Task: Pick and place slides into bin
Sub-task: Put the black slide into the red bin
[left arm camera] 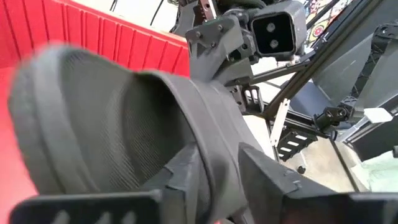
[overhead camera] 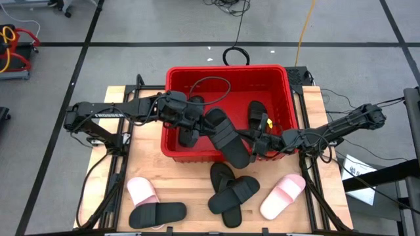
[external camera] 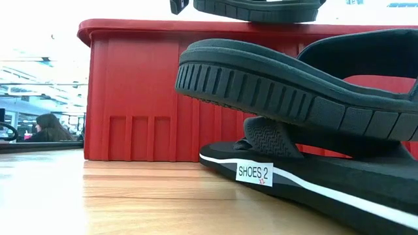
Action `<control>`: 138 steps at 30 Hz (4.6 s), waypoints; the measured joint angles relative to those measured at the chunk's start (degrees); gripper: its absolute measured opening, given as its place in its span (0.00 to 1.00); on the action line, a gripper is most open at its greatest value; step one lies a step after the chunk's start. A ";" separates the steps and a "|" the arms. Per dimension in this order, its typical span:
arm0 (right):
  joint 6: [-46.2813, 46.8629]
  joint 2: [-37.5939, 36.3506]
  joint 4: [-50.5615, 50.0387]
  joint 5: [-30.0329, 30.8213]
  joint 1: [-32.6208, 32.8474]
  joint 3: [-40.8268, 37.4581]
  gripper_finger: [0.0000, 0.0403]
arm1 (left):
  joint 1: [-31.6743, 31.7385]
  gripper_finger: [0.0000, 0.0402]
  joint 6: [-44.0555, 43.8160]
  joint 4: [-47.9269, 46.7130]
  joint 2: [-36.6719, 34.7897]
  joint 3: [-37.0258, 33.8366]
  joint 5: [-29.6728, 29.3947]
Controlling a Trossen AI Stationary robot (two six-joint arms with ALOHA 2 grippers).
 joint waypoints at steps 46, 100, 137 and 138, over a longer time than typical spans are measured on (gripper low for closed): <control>18.94 1.37 -4.46 10.38 -23.34 0.04 0.01 | -0.02 0.33 10.16 -1.19 -14.25 -0.02 -13.87; 59.63 28.42 -7.53 19.81 -31.99 0.00 0.01 | 0.21 0.33 10.44 -3.69 -14.19 -0.02 -13.88; 68.42 28.40 -13.47 4.55 -34.38 0.07 0.23 | 0.22 0.33 10.60 -4.15 -14.19 -0.02 -13.87; 68.57 28.40 -13.47 4.37 -34.38 0.07 0.25 | 0.22 0.33 10.59 -4.37 -14.19 -0.02 -13.82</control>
